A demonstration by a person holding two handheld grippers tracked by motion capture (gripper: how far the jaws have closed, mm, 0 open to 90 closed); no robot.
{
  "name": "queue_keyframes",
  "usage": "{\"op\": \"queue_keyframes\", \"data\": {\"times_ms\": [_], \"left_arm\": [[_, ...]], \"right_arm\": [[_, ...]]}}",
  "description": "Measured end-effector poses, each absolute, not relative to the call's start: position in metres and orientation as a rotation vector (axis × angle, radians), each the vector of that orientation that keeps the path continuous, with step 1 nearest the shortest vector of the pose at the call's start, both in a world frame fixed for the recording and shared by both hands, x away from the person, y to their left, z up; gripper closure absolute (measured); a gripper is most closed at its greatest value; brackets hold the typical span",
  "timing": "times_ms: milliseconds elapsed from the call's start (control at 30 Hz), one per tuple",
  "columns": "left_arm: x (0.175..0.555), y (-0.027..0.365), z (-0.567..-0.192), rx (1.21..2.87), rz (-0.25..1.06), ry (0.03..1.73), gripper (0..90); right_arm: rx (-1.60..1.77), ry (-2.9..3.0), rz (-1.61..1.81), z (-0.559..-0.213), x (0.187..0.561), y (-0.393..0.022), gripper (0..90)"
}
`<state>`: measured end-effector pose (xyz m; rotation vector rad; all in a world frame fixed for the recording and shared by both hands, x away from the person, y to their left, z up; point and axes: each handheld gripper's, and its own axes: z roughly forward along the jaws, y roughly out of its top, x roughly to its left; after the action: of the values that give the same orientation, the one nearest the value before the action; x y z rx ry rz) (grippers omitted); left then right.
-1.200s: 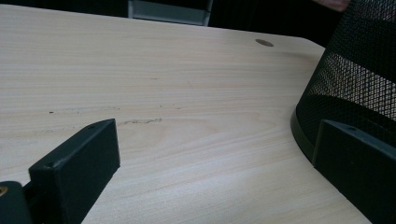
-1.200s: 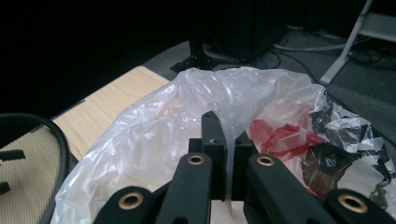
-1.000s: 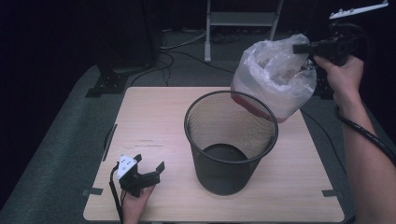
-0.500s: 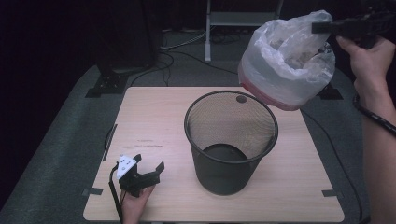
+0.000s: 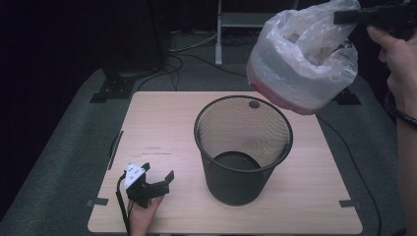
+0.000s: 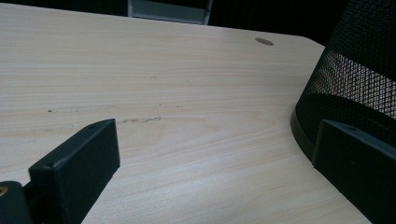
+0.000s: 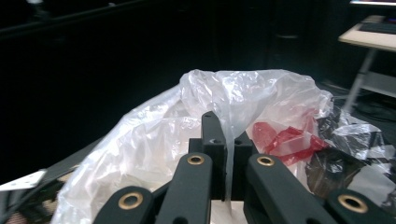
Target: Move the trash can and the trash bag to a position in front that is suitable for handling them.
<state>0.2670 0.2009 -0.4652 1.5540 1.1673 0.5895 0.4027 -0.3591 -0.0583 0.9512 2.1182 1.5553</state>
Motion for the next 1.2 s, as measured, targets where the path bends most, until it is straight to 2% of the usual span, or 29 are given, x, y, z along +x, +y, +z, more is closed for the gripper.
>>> {"op": "queue_keyframes", "data": {"times_ms": [600, 1200], "left_arm": [[0.266, 0.201, -0.465, 1.554, 0.593, 1.171, 0.0], [0.265, 0.202, -0.464, 1.552, 0.601, 1.165, 0.0]], "right_arm": [[0.697, 2.428, 1.668, -0.055, 0.392, -0.295, 90.0], [0.544, 2.646, 1.651, -0.075, 0.385, -0.234, 90.0]]}}
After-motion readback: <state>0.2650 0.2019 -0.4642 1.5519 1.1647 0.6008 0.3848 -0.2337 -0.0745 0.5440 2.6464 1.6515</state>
